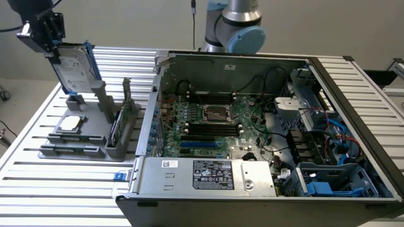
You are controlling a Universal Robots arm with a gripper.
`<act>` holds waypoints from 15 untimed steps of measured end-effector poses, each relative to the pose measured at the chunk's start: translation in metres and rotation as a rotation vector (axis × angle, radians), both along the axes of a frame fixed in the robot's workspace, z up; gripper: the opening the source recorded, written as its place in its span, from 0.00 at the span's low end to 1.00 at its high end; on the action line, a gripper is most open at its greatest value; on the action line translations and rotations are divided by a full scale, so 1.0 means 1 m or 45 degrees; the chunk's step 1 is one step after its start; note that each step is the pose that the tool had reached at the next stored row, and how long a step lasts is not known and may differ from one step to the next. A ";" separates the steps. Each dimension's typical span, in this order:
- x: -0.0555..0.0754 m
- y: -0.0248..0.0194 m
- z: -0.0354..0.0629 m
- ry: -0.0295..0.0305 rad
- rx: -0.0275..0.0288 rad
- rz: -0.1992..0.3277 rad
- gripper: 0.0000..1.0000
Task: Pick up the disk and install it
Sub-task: 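Pick up the disk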
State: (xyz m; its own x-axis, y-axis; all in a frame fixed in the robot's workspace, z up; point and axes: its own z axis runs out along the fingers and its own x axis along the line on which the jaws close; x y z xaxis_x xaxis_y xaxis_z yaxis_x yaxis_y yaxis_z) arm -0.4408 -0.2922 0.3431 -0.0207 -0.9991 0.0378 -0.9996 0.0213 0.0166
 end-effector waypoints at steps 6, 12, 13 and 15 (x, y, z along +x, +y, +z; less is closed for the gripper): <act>0.005 0.0000 0.0273 0.0000 0.0000 0.002 0.33; 0.020 -0.0005 0.0546 0.0004 0.0012 0.006 0.33; 0.023 -0.0007 0.0590 0.0002 0.0022 0.007 0.33; 0.030 -0.0016 0.0680 0.0004 0.0041 0.009 0.33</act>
